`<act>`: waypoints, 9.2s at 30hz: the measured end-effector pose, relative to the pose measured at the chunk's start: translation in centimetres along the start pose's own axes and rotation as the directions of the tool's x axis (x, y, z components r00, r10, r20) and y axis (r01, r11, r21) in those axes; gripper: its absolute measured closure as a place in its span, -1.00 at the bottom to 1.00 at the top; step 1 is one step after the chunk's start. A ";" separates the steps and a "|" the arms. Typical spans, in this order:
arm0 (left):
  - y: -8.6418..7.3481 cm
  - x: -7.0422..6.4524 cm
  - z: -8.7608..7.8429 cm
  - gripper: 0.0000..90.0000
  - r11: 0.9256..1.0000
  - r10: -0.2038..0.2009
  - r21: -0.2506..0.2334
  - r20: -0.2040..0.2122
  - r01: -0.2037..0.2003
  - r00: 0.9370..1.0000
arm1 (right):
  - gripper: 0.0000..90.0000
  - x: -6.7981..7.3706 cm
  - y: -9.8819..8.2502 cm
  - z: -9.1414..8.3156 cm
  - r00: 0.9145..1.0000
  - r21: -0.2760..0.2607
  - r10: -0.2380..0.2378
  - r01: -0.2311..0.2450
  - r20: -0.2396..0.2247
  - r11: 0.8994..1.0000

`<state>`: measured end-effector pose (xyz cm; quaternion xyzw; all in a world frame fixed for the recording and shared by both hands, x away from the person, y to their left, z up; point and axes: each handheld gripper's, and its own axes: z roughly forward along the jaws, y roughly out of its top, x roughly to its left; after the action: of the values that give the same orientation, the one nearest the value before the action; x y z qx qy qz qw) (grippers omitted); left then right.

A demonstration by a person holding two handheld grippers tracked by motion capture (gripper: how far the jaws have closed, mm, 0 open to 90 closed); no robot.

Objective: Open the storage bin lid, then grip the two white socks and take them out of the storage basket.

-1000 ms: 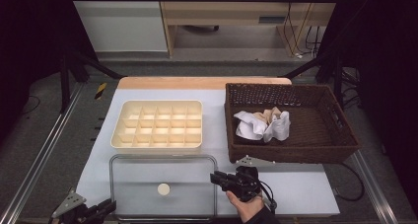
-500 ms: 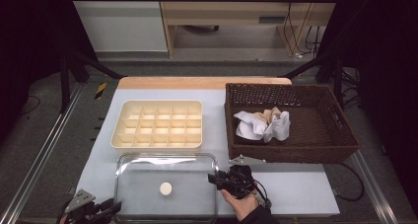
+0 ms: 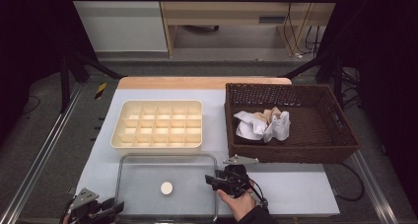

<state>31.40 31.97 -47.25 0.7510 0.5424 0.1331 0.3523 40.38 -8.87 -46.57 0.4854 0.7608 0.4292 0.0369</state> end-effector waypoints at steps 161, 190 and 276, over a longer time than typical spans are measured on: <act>5.3 3.7 3.5 -0.25 0.987 0.008 -0.160 -0.119 -0.028 0.993 | -0.06 -19.5 13.8 -8.4 0.861 -0.137 0.082 -0.014 0.503 0.990; 5.3 3.6 3.7 -0.23 0.988 0.019 -0.151 -0.121 -0.037 0.992 | -0.14 -21.7 13.5 -5.9 0.837 -0.025 0.176 -0.191 0.519 0.981; 5.4 3.4 3.5 -0.27 0.984 0.016 -0.177 -0.118 -0.037 0.993 | 0.89 -1.0 12.6 -15.1 0.945 -0.381 -0.319 0.323 0.076 0.866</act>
<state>38.58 32.81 -46.78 0.7144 0.5379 0.2295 0.3842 42.68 -16.95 -28.75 0.3374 0.7305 0.5565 0.2071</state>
